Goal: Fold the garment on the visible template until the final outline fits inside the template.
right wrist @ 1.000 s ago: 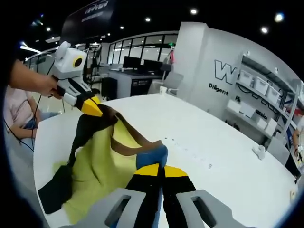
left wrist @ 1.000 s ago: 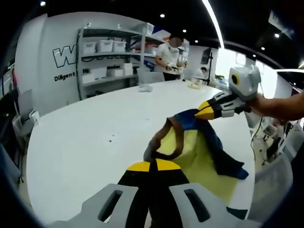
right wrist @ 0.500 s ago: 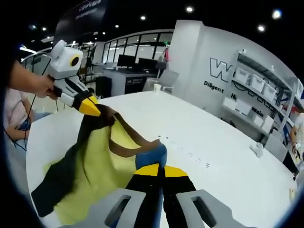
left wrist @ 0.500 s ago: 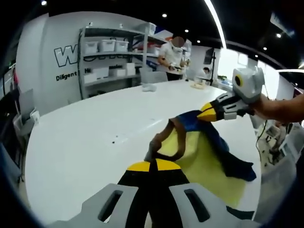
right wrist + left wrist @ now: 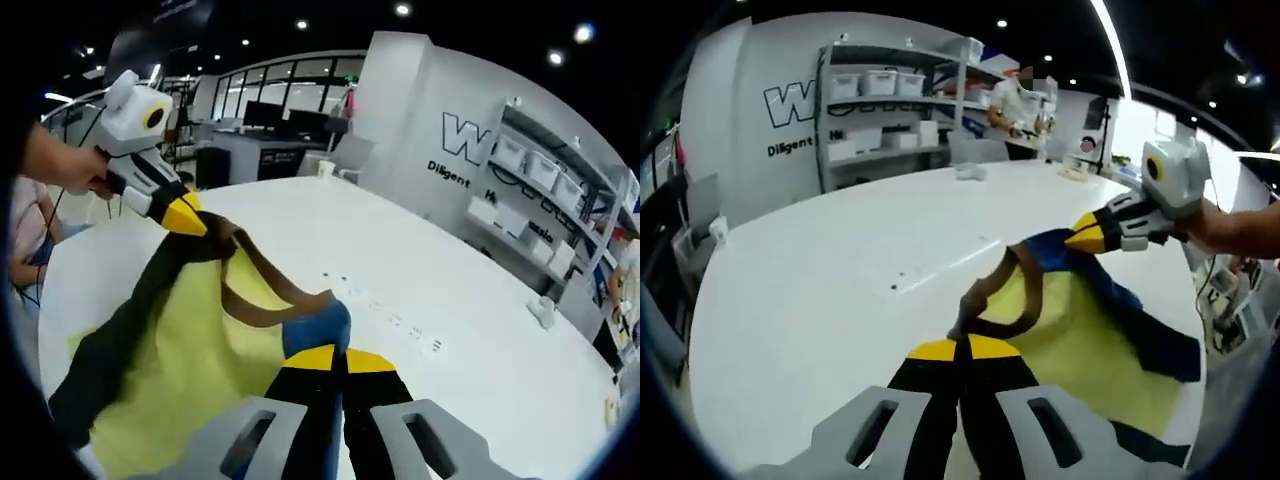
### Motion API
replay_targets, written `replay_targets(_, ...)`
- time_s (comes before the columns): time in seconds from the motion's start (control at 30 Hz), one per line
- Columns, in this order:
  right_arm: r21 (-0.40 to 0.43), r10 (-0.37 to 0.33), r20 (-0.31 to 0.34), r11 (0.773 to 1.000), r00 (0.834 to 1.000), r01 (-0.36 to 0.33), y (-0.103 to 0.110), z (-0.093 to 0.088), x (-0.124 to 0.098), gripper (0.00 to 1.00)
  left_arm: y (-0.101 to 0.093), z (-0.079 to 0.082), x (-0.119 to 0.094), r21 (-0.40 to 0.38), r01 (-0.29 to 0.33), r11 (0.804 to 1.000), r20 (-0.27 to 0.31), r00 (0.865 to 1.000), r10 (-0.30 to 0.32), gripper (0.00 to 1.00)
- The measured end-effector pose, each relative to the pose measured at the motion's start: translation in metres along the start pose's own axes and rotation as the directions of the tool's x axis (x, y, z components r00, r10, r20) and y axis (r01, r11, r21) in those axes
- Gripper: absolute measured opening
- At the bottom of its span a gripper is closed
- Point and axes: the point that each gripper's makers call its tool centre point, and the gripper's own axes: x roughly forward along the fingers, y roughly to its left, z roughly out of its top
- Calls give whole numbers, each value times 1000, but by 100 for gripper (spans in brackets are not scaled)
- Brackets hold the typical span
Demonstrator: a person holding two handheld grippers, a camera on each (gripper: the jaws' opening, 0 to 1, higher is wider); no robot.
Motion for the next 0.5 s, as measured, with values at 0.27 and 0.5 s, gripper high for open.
replay_targets(0.27, -16, 0, -36, 1000, 999, -1, -8, -13, 19, 0, 14, -13, 22, -6, -35, 999, -68, 997, 35, 0)
replay_targets(0.5, -22, 1, -63, 1000, 998, -2, -13, -24, 36, 0, 25, -27, 34, 0, -64, 998, -120, 991, 64, 0)
